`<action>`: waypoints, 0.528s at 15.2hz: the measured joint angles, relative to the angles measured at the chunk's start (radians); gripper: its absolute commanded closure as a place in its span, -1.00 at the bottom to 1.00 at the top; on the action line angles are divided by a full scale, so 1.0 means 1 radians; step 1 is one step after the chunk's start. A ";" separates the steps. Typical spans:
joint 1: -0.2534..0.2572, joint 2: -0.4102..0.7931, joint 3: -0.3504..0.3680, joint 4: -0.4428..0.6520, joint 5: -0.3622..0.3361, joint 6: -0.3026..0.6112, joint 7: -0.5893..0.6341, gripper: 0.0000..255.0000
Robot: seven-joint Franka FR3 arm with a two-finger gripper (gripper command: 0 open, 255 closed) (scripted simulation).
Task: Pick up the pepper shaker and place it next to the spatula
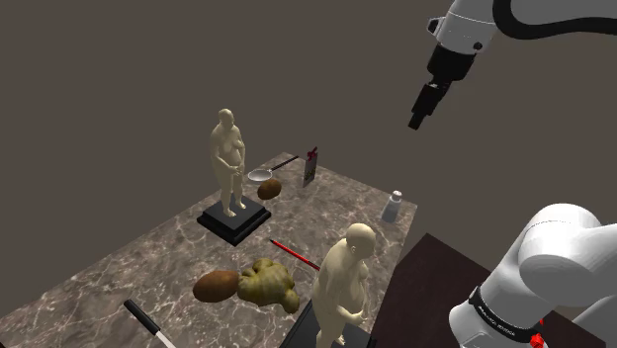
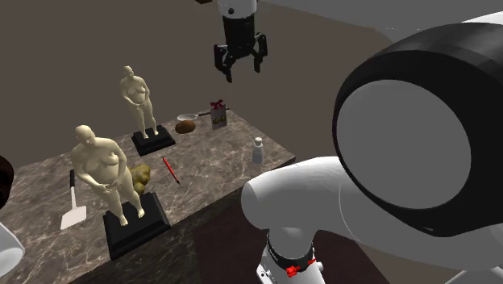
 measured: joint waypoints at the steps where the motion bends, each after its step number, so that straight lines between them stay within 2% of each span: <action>1: 0.000 0.000 0.000 0.000 0.000 0.000 0.000 -1.00; 3: 0.002 -0.010 -0.010 -0.043 -0.004 0.027 -0.014 -1.00; 8: 0.009 -0.008 -0.042 -0.199 -0.019 0.163 -0.058 -1.00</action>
